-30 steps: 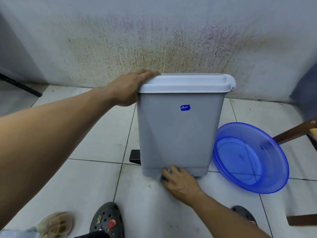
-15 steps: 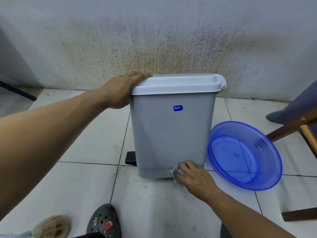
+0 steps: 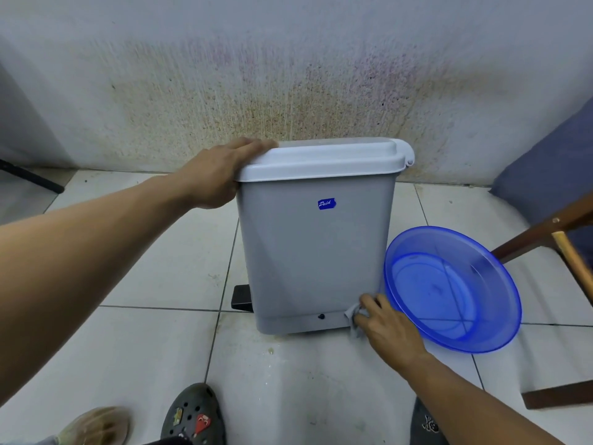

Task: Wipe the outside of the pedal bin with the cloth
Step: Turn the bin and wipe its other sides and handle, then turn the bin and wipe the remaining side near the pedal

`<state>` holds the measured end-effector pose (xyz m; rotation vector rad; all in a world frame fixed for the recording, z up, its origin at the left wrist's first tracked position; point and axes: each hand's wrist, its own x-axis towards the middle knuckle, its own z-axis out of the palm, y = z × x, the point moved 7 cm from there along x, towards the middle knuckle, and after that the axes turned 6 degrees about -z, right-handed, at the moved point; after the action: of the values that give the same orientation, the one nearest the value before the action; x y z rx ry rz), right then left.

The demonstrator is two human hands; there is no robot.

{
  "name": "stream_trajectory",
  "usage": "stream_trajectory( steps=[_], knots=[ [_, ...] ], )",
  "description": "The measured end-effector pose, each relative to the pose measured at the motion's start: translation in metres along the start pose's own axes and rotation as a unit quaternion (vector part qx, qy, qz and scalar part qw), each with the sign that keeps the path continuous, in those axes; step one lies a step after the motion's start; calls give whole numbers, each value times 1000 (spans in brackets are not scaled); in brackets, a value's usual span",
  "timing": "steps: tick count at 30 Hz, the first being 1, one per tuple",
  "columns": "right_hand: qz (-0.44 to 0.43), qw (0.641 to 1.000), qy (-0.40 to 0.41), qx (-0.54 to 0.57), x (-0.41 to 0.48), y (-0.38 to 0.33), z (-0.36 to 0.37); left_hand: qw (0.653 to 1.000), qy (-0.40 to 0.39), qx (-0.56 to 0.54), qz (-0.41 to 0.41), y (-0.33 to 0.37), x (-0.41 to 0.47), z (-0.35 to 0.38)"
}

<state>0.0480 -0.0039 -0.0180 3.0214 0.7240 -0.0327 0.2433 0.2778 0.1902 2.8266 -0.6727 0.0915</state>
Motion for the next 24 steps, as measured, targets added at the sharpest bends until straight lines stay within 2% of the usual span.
stream_trajectory(
  steps=[3, 5, 7, 9, 12, 14, 18, 24],
  knots=[
    [123, 991, 2, 55, -2, 9, 6, 1000, 0, 8, 1, 2, -4, 1],
    [246, 952, 40, 178, -7, 15, 4, 1000, -2, 10, 4, 8, -12, 0],
    [372, 871, 79, 311, -11, 21, 3, 1000, -1, 10, 4, 17, -25, -1],
    [454, 780, 122, 413, -11, 23, -5, 1000, 5, 7, -1, 28, -42, -3],
    [500, 618, 205, 571, -5, 12, -23, 1000, 20, 1, -17, 43, -67, -4],
    [499, 554, 248, 619, -1, 7, -48, 999, 24, 7, -26, 53, -83, -3],
    [471, 502, 311, 656, 13, 2, -94, 998, 21, 36, -52, 70, -110, 7],
    [429, 506, 311, 680, 13, -7, -139, 983, 49, 161, -76, 114, -139, 13]
  ],
)
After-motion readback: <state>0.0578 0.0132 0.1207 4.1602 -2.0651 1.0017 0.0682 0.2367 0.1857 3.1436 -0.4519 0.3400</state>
